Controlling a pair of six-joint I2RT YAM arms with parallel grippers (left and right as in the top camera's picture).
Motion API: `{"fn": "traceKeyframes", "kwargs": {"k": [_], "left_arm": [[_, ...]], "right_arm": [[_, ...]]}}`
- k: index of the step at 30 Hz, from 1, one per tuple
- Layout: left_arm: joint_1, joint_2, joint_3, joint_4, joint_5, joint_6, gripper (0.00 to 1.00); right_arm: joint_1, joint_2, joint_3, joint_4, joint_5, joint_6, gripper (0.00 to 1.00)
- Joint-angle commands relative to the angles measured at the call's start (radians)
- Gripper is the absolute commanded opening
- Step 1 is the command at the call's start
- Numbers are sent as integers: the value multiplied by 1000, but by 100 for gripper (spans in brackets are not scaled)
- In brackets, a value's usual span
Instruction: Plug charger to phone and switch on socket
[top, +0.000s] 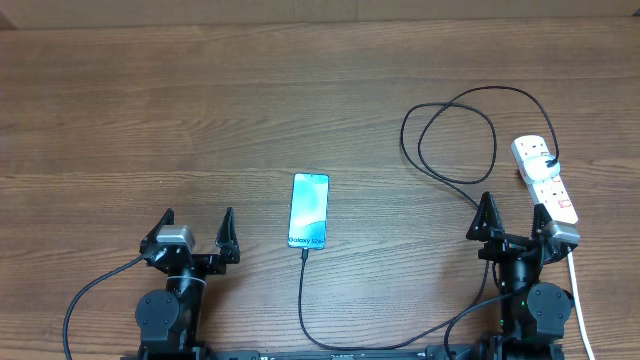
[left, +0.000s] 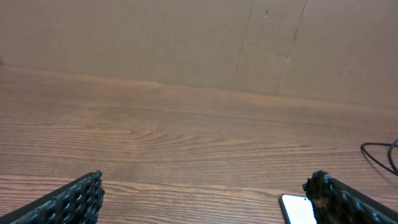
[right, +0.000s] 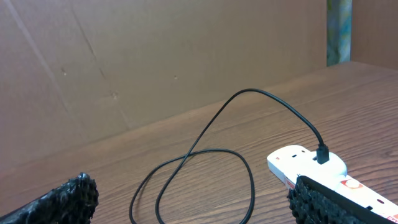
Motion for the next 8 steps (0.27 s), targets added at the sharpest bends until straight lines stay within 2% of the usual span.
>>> {"fn": "traceKeyframes", "kwargs": {"k": [1, 8], "left_arm": [[-6, -11, -5, 1, 14, 22, 100], [-6, -11, -5, 1, 14, 22, 99]], "right_arm": [[3, -7, -10, 2, -2, -4, 100], [3, -7, -10, 2, -2, -4, 100]]}}
